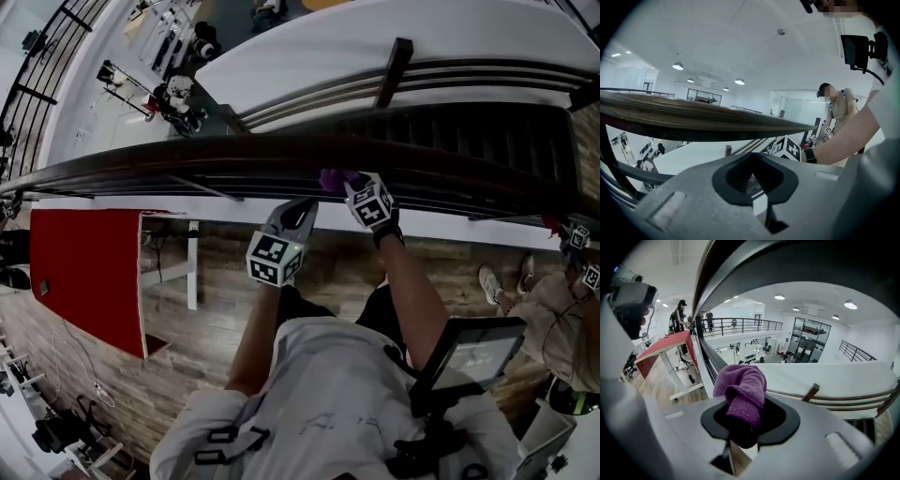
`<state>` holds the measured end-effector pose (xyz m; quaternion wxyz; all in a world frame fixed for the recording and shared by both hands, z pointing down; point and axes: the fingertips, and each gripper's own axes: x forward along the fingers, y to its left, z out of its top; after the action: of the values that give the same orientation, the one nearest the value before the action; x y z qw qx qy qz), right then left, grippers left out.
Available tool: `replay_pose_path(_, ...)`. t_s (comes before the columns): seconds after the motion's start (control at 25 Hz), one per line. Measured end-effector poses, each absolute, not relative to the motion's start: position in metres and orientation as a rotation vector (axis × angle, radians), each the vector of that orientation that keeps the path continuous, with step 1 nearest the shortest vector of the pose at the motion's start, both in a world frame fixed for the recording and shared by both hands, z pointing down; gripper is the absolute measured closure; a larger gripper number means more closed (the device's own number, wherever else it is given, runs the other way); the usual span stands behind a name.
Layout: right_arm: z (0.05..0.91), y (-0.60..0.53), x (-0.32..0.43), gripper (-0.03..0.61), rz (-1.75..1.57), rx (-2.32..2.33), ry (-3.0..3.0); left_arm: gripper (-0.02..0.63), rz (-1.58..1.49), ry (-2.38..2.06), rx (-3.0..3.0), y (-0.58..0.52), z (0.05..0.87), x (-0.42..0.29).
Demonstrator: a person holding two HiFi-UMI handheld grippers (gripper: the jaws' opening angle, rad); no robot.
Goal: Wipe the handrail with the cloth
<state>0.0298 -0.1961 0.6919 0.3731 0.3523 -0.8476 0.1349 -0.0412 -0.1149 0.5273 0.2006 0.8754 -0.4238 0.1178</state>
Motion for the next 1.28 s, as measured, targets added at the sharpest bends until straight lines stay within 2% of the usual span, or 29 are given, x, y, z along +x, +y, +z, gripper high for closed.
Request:
replay_pose_path(0.68,0.691,-0.193,0.093,0.485,0.410,1.014,-2.155,0.614,0.459,-0.983,2.546,-0.110,0.528,0.027)
replay_pose_path(1.28,0.688,-0.191,0.177,0.485,0.466,1.140,-2.109,0.613,0.486,-0.815,2.603,-0.114,0.535,0.104)
